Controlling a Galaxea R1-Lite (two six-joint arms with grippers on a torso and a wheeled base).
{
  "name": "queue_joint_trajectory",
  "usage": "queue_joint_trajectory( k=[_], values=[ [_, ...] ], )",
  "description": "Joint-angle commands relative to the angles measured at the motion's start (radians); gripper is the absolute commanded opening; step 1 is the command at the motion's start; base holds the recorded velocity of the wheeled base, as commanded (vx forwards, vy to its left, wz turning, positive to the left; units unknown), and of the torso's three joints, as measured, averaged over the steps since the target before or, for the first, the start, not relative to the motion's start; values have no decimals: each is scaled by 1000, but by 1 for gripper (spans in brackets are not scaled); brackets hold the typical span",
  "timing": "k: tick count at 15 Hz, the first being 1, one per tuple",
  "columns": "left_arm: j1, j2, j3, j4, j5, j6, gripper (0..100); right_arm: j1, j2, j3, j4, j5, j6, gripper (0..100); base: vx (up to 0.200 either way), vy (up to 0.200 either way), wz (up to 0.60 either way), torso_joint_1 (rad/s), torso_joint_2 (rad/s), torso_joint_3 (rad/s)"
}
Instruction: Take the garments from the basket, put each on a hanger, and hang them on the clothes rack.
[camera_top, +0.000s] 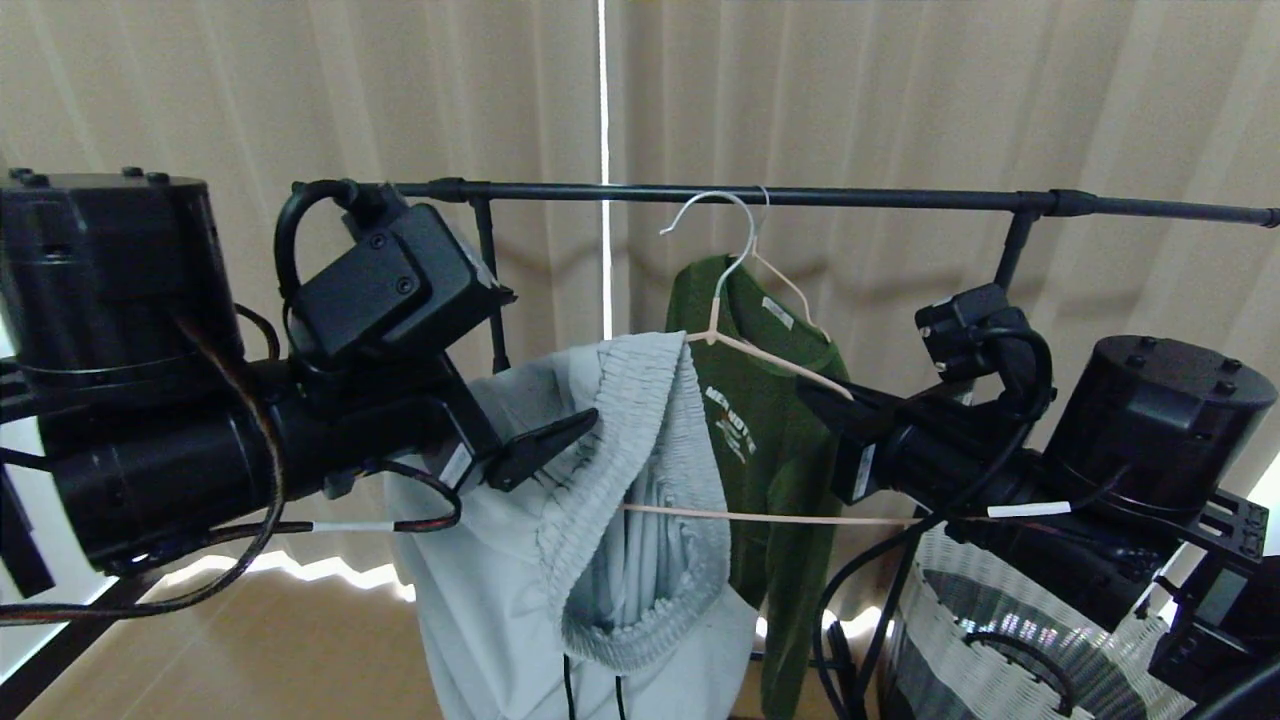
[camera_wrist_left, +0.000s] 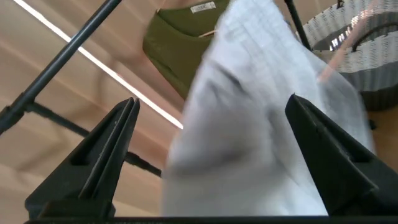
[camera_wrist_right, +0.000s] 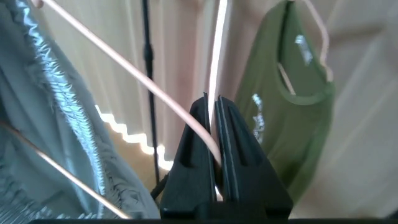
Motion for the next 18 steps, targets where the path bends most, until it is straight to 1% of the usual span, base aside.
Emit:
queue_joint_trajectory(
  k=[1,3,7,8,10,12,13,18],
  values=[
    [28,76,-36,-1,0,2,100,8,-2,0,0,13,-12,0,0,0,0,0,0,0],
    [41,81,-35,-1,0,2,100,9,-12,2,0,64,-18,0,0,0,0,0,0,0],
    [49,81,-24,0,-1,5,100,41,-18,-1,-11,78,-18,0,0,0,0,0,0,0],
    [49,81,-23,0,-1,13,100,49,-16,0,-30,79,-19,0,0,0,0,0,0,0],
    [66,81,-19,0,-4,61,100,63,-16,2,-50,96,-22,0,0,0,0,0,0,0],
    [69,79,-18,0,-7,71,100,64,-16,2,-50,98,-22,0,0,0,0,0,0,0],
    [69,79,-18,0,-7,71,0,66,-16,3,-50,98,-22,0,0,0,0,0,0,0],
    [69,76,-6,-1,-7,71,0,64,-13,5,-50,98,-21,0,0,0,0,0,0,0]
  ],
)
